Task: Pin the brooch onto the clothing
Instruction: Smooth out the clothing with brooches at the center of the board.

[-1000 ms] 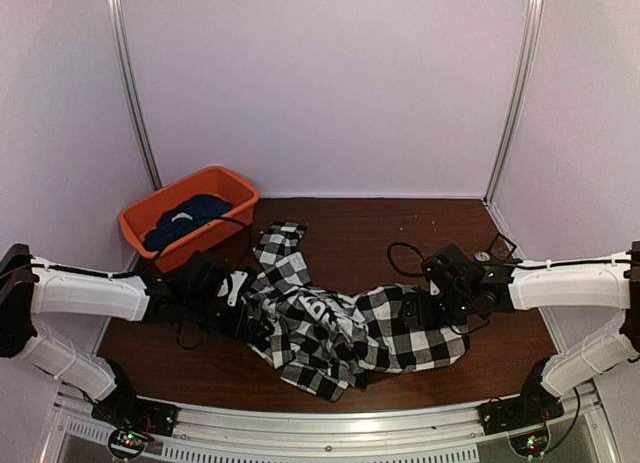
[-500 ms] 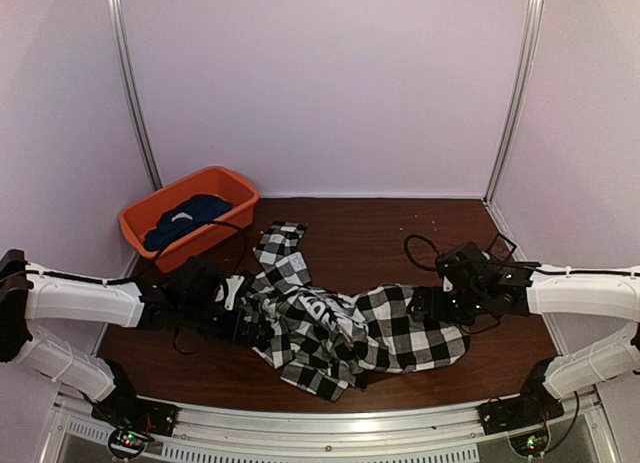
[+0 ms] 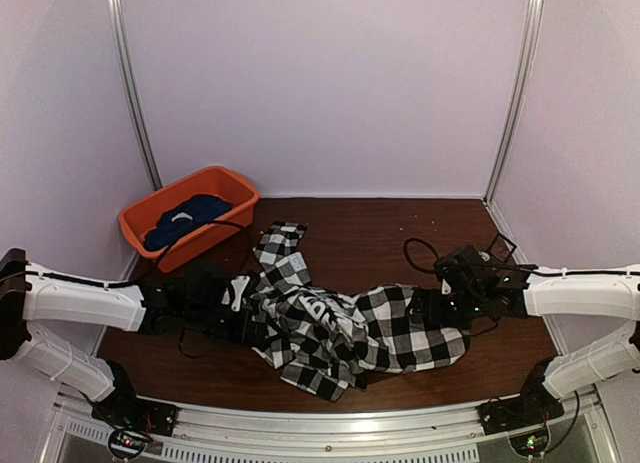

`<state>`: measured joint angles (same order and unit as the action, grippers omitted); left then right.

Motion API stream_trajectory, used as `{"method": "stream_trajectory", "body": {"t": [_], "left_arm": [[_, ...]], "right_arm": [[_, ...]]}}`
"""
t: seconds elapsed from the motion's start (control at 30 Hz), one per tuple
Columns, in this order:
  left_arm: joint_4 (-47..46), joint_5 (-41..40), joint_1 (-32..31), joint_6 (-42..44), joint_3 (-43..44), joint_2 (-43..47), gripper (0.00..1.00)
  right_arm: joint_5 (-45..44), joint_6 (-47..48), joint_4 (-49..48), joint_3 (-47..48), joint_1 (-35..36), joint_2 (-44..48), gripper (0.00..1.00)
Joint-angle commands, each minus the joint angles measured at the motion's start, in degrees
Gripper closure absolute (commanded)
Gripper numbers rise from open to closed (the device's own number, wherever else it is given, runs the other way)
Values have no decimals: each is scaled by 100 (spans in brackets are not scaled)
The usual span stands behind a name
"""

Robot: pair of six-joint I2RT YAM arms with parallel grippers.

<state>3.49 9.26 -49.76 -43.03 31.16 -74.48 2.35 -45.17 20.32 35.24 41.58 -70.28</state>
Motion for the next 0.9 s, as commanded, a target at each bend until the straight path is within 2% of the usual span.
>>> {"method": "stream_trajectory", "body": {"t": [0.0,0.13,0.33,0.7,0.87], "left_arm": [[-531,-80,-164,-337,254,-367,7],[-964,-72,-175,-549,91,-779,7],[-1070,-91,-175,-724,-56,-1025,7],[438,-585,-141,-517,-25,-327,3],[679,-590,62,-473,-252,-164,2]], "right_arm": [[38,-106,-294,-62,-74,-86,4],[133,-76,-436,-121,-119,-205,4],[254,-23,-556,-279,-375,-264,4],[791,23,-867,-657,-1304,-585,3],[972,125,-1031,-635,-1549,-960,3]]}}
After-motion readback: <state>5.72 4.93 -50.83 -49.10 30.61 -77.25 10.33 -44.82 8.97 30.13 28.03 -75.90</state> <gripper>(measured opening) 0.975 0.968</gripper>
